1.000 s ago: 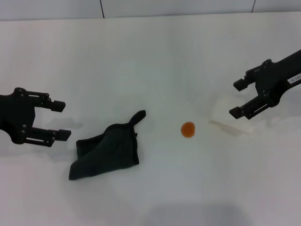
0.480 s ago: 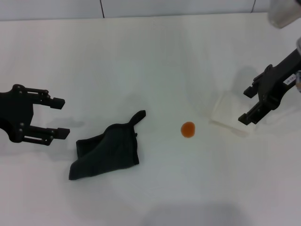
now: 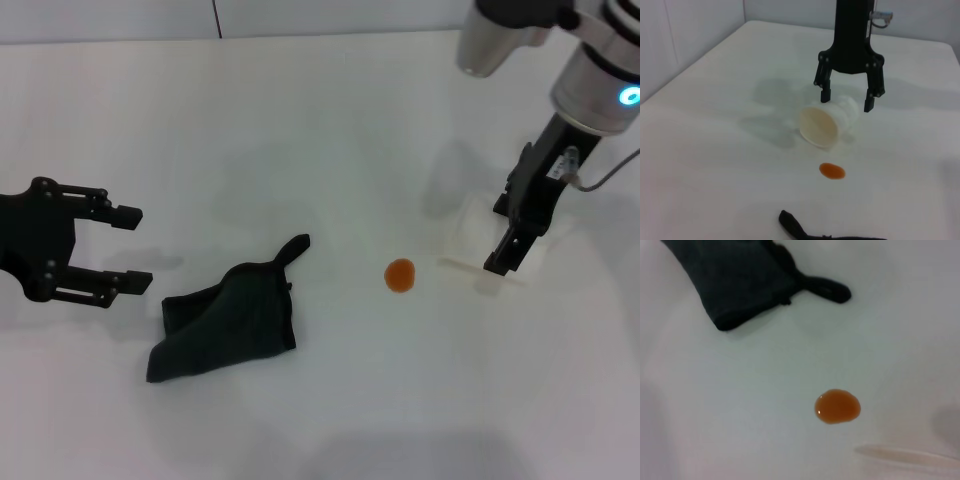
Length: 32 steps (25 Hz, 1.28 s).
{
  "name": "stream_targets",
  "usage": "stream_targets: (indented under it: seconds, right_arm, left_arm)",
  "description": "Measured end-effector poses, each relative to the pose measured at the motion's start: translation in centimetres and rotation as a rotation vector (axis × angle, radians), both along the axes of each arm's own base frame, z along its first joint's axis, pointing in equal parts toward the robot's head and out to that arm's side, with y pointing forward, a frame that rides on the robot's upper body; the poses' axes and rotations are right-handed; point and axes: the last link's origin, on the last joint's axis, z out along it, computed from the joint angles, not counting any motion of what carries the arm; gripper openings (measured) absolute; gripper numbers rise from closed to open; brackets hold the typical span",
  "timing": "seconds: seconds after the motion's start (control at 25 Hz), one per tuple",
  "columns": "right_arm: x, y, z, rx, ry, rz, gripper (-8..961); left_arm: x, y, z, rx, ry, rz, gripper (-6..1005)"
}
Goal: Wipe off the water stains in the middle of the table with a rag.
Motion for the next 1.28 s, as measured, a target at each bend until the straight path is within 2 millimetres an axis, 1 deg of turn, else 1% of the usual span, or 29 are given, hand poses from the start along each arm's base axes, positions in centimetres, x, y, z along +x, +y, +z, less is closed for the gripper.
stream_targets:
  seconds: [0.12, 0.52, 0.96, 1.28]
  right_arm:
    - [-0.7, 0.3, -0.8, -0.018, -0.039, 0.003, 863]
    - [-0.9, 0.7, -1.7, -0.011, -0.066, 0.001, 858]
    - [0.0, 0.8, -2.7, 0.003, -0.064, -0.014, 852]
    - [-0.2, 0.8, -2.9, 0.001, -0.068, -0.001, 848]
  left_arm:
    - [0.1, 0.0, -0.1, 0.0, -0.006, -0.004, 744]
    - [0.4, 0.3, -0.2, 0.003, -0.007, -0.017, 744]
    - [0.5, 0.4, -0.4, 0.0, -0.01, -0.016, 744]
    - [0.6, 0.3, -0.7, -0.004, -0.017, -0.015, 744]
